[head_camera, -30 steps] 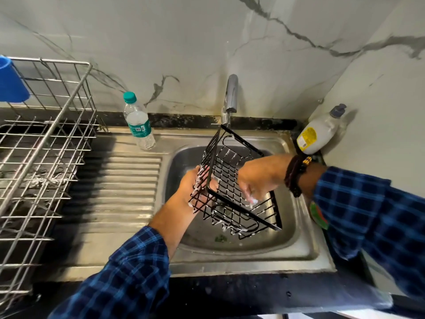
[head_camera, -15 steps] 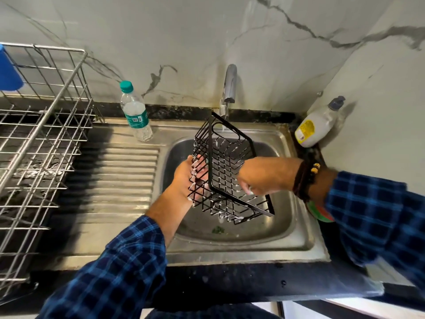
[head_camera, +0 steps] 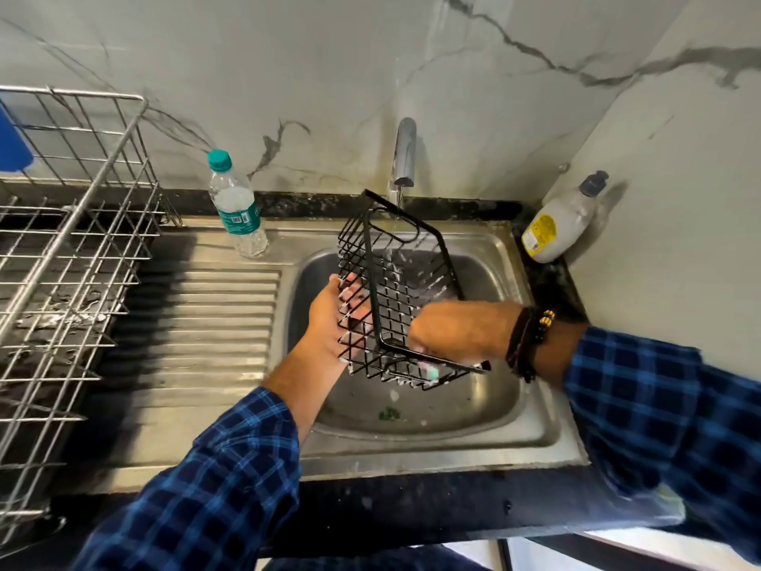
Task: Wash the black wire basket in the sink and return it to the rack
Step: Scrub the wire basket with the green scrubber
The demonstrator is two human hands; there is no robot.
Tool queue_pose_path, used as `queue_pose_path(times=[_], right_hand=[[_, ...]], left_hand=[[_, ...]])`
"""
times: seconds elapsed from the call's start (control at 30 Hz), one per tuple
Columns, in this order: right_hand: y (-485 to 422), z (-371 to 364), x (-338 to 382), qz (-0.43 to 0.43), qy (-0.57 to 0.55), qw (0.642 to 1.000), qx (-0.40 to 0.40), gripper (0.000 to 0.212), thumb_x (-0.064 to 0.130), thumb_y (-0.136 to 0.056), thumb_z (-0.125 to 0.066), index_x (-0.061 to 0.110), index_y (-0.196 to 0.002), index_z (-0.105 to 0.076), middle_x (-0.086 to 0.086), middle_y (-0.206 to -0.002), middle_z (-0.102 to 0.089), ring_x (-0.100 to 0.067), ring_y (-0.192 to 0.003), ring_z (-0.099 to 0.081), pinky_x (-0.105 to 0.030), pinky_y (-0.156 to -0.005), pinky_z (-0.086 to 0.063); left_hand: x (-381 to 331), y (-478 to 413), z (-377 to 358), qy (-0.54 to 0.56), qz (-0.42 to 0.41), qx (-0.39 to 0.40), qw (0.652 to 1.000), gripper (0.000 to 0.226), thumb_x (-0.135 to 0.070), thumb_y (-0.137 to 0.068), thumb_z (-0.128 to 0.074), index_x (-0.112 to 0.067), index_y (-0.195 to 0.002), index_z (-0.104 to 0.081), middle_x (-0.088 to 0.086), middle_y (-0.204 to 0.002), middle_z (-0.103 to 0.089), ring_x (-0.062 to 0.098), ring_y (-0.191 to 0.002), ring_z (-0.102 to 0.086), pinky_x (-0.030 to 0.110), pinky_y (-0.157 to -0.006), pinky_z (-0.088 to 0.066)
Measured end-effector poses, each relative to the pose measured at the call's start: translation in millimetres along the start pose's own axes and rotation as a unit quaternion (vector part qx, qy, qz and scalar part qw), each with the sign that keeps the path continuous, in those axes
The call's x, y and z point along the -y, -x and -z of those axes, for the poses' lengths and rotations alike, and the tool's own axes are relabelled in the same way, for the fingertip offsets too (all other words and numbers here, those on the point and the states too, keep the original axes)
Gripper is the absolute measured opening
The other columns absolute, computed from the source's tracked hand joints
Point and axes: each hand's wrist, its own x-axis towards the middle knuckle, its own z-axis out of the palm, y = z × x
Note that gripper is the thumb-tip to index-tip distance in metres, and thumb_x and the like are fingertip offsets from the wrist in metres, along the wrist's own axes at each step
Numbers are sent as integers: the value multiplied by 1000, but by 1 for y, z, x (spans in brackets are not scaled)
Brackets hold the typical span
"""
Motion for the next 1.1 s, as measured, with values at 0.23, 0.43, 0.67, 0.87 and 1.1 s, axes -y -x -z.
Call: queue_pose_path(times=[0.23,0.43,0.67,0.87,1.1], right_hand=[[7,4,-8,-48,-260,964,-14,13,16,-96,-63,22,-101,-74,15,-91,-71,5,-77,-64,-18,-73,-50],[-19,-10,29,-49,-284,954,-79,33,26,-96,-63,26,-64,-52,9,-57,-52,0,-48,-48,-16,-49,-35],[-41,-40,11,-196,-585,757,-216,14,2,-90,-71,15,-87,-73,-5,-88,-75,-15,-76,-74,-28,-67,-62],[-25,-40,13,-126,-779,539,-294,14,-3,-94,-62,6,-99,-70,-3,-90,-75,-12,-75,-71,-25,-71,-57],[6,-68,0,-96,-721,630,-272,16,2,-92,-66,14,-98,-75,-1,-95,-78,-9,-83,-68,-26,-77,-59]], left_hand=[[1,-9,23,52,-51,134,988,31,-56,-91,-59,-27,-81,-52,-8,-73,-27,4,-45,-39,17,-36,-32],[18,-3,13,112,-90,112,983,43,-48,-104,-38,-25,-74,-59,-11,-48,-38,2,-37,-33,14,-37,-24],[41,13,4,-7,-63,14,998,48,-41,-107,-34,-16,-72,-55,-6,-43,-52,11,-35,-53,20,-38,-48],[53,-1,14,-58,-104,-41,992,37,-47,-93,-55,-12,-103,-64,14,-89,-57,30,-76,-57,44,-73,-51],[54,2,6,-136,-139,-10,981,32,-33,-107,-39,-19,-82,-55,-5,-56,-38,6,-45,-31,20,-39,-25]])
